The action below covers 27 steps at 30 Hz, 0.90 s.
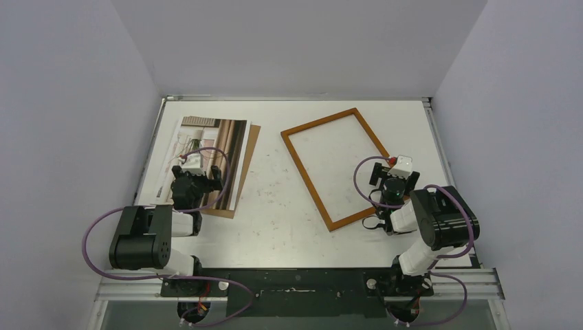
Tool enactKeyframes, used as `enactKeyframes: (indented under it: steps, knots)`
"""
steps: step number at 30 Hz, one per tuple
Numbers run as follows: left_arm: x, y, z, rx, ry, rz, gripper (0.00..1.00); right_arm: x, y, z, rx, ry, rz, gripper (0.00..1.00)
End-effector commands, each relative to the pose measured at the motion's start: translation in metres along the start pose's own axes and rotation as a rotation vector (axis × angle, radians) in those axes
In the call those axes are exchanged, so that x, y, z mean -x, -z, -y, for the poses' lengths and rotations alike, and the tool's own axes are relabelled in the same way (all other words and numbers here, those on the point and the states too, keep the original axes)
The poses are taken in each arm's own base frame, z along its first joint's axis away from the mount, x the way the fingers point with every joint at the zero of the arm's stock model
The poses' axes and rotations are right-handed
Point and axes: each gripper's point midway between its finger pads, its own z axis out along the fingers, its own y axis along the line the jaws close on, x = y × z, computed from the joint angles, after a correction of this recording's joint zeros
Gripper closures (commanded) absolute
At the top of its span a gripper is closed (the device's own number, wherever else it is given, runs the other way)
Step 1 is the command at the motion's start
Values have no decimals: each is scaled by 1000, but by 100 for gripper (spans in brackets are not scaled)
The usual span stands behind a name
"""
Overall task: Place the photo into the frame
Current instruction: Turn over the photo frame at the center of the board.
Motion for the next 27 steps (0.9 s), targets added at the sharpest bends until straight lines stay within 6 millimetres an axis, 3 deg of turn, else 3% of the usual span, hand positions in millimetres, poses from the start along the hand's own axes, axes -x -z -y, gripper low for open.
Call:
enactKeyframes:
  steps: [1, 10, 13, 18, 21, 23, 26, 27]
  knots:
    - [31, -8, 2, 0, 8, 101, 4, 26, -6, 0, -11, -37, 83, 10]
    - [32, -8, 4, -20, 10, 104, 4, 26, -6, 0, -9, -38, 82, 10]
    - [44, -9, 4, -37, 25, 76, 4, 27, -5, 1, -36, -25, 76, 10]
    - [114, -11, -4, -24, 36, 40, 4, 80, -7, -11, -75, -24, 57, 10]
    - [157, -7, -6, -53, 48, -4, 4, 134, 1, -27, 12, -145, 99, 10]
    - [178, -5, -12, -61, 85, -60, 4, 168, 9, -49, 132, -197, 131, 10]
    - [188, -1, -20, -60, 144, -202, 4, 208, 22, -87, 331, -306, 112, 10]
    - [189, 0, -24, -59, 164, -236, 4, 213, 19, -96, 347, -324, 52, 10]
